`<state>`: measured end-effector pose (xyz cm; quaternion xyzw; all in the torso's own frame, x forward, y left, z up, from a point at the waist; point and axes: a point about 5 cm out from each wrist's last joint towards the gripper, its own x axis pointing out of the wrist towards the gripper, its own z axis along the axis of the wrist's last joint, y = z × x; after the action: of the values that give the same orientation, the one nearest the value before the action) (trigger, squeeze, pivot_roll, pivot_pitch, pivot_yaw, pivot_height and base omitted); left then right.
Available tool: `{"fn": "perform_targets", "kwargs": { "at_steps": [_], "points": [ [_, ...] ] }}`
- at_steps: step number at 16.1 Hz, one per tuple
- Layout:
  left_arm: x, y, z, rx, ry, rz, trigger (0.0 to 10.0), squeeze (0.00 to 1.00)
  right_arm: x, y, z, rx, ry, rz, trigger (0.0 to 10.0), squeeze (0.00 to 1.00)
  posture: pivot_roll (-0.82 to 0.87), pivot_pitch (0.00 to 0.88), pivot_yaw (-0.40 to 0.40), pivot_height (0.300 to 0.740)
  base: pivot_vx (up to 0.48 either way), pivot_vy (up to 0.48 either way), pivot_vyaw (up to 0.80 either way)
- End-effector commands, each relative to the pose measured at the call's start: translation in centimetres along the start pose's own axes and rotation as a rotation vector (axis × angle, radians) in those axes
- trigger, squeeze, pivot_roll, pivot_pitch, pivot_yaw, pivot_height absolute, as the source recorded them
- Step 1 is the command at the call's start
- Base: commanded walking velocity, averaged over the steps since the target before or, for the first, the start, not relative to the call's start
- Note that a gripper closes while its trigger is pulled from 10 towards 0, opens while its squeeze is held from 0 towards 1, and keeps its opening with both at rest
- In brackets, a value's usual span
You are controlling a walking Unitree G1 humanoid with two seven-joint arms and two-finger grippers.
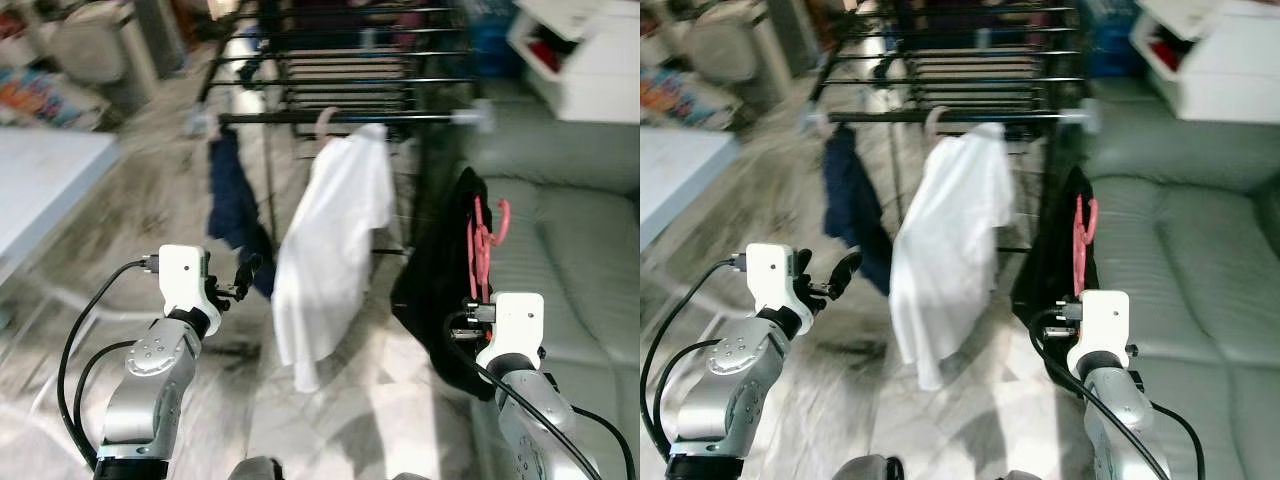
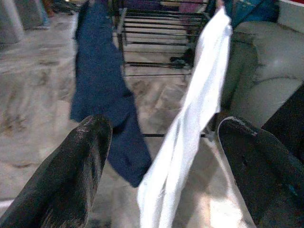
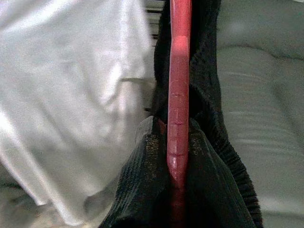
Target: Hang hanger
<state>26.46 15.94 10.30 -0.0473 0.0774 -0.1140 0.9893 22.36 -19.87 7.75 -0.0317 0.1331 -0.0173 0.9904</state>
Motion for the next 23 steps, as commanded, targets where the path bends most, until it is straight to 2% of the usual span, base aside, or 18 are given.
{"fn": "perform_targets", "kwargs": {
  "at_steps": [1,3,5,7,8,9,10,12,16,19,23],
  "points": [
    [-0.2,0.0,0.4,0.022,-0.016,-0.004,10.0,0.0,0.3,0.8,2.1,-0.003,-0.091,0.04,10.0,0.0,-0.05,0.048,0.073,0.74,0.0,0.0,0.8],
    [0.0,-0.2,0.4,0.043,-0.004,-0.022,10.0,0.0,0.5,0.7,2.6,-0.021,-0.111,0.045,10.0,0.0,-0.05,0.047,0.073,0.74,0.0,0.0,0.8],
    [0.1,0.1,0.3,0.049,0.003,0.031,10.0,0.0,0.2,0.6,2.6,-0.004,-0.119,0.065,10.0,0.0,-0.05,0.049,0.071,0.74,0.0,0.0,0.8],
    [-0.1,0.1,0.0,-0.042,0.01,0.055,10.0,0.0,-0.1,1.1,2.6,0.01,-0.123,0.108,10.0,0.0,-0.05,0.05,0.069,0.74,0.0,0.0,0.8],
    [-0.4,-0.4,0.1,-0.078,0.013,0.0,10.0,0.0,-0.4,1.9,2.6,0.005,-0.136,0.168,10.0,0.0,-0.05,0.05,0.069,0.74,0.0,0.0,0.8],
    [-0.5,-0.7,0.2,-0.059,-0.003,-0.02,10.0,0.0,-0.6,2.5,2.9,-0.028,-0.153,0.213,10.0,0.0,-0.05,0.055,0.068,0.74,0.0,0.0,0.8],
    [-0.6,-1.0,0.3,-0.006,-0.023,-0.032,10.0,0.0,-0.7,2.7,3.0,-0.057,-0.17,0.23,10.0,0.0,-0.05,0.063,0.067,0.74,0.0,0.0,0.8],
    [-0.9,-1.1,0.1,0.01,-0.013,-0.023,10.0,0.0,-0.9,2.9,3.1,-0.076,-0.178,0.246,10.0,0.0,-0.05,0.064,0.065,0.74,0.0,0.0,0.8],
    [-1.1,-0.4,-0.1,0.015,0.001,0.047,10.0,0.0,-1.3,2.9,2.6,-0.068,-0.166,0.265,10.0,0.0,-0.05,0.068,0.063,0.74,0.0,0.0,0.8],
    [-1.0,-0.5,0.0,0.063,0.0,0.056,10.0,0.0,-1.3,2.7,2.7,-0.082,-0.177,0.26,10.0,0.0,-0.05,0.067,0.064,0.74,0.0,0.0,0.8],
    [-1.2,-0.5,-0.2,0.08,0.007,0.052,10.0,0.0,-1.8,2.4,2.2,-0.082,-0.163,0.241,10.0,0.0,-0.05,0.074,0.076,0.74,0.0,0.0,0.8]
  ]
}}
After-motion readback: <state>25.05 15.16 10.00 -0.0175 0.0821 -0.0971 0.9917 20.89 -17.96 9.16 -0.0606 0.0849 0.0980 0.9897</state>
